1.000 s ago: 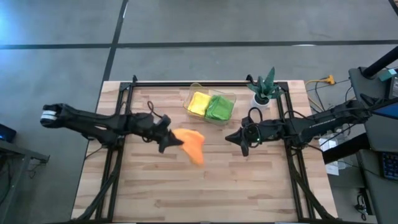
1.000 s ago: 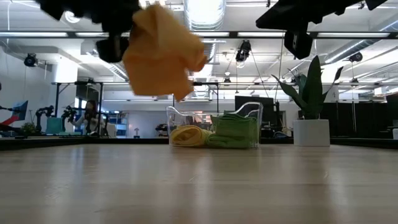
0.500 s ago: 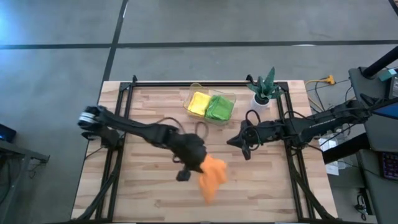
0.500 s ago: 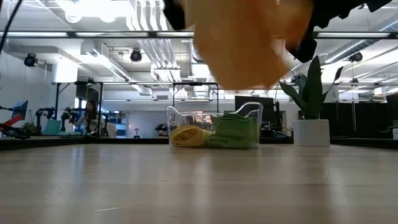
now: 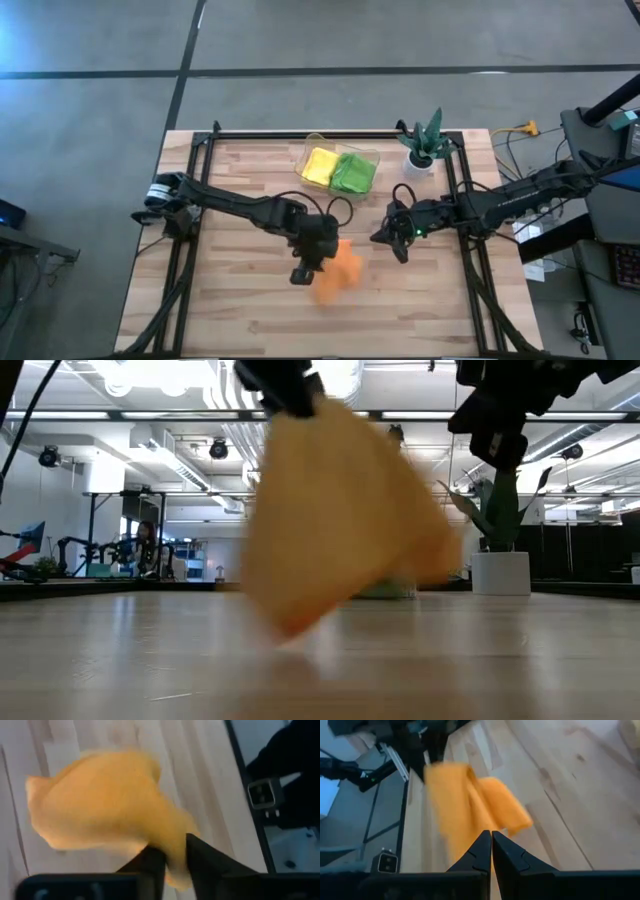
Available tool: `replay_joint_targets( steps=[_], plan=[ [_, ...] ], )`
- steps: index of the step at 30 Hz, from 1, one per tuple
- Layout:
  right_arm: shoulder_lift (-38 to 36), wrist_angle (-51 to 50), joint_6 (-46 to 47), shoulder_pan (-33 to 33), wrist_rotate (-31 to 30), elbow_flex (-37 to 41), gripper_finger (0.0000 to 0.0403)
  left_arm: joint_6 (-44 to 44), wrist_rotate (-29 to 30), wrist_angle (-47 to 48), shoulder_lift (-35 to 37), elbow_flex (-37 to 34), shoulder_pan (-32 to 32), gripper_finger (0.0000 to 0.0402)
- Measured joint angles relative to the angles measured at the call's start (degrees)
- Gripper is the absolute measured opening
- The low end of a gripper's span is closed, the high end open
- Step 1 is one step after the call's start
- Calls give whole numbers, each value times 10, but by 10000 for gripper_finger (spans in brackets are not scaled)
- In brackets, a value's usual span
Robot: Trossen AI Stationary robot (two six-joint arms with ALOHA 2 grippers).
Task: Fold microfiber towels
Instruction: Fold the orange microfiber towel
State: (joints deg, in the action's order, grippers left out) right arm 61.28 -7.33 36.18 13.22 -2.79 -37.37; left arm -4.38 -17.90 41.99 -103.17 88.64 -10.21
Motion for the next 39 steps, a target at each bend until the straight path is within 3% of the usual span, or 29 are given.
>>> replay_joint_targets(
  steps=[8, 12, 17, 22, 30, 34, 39],
  plan=[
    [0, 6, 25, 2, 0, 23, 9, -12, -9, 109, 1, -9, 1, 199],
    [4, 67, 28, 9, 0, 40, 9, -26, 5, 159, 2, -21, 1, 245],
    [41, 176, 28, 19, 0, 60, 10, -80, 16, 176, 18, -95, -1, 255],
    [120, 251, 9, 35, 22, 55, 36, -168, 12, 128, 94, -247, -30, 255],
    [285, 245, -234, 98, 23, -27, 119, -418, 42, -77, 323, -479, -115, 255],
    [366, 207, -327, 122, -62, -107, 147, -502, 64, -117, 412, -540, -144, 256],
    [455, 122, -425, 131, -174, -231, 161, -537, 80, -117, 484, -568, -159, 256]
  ],
)
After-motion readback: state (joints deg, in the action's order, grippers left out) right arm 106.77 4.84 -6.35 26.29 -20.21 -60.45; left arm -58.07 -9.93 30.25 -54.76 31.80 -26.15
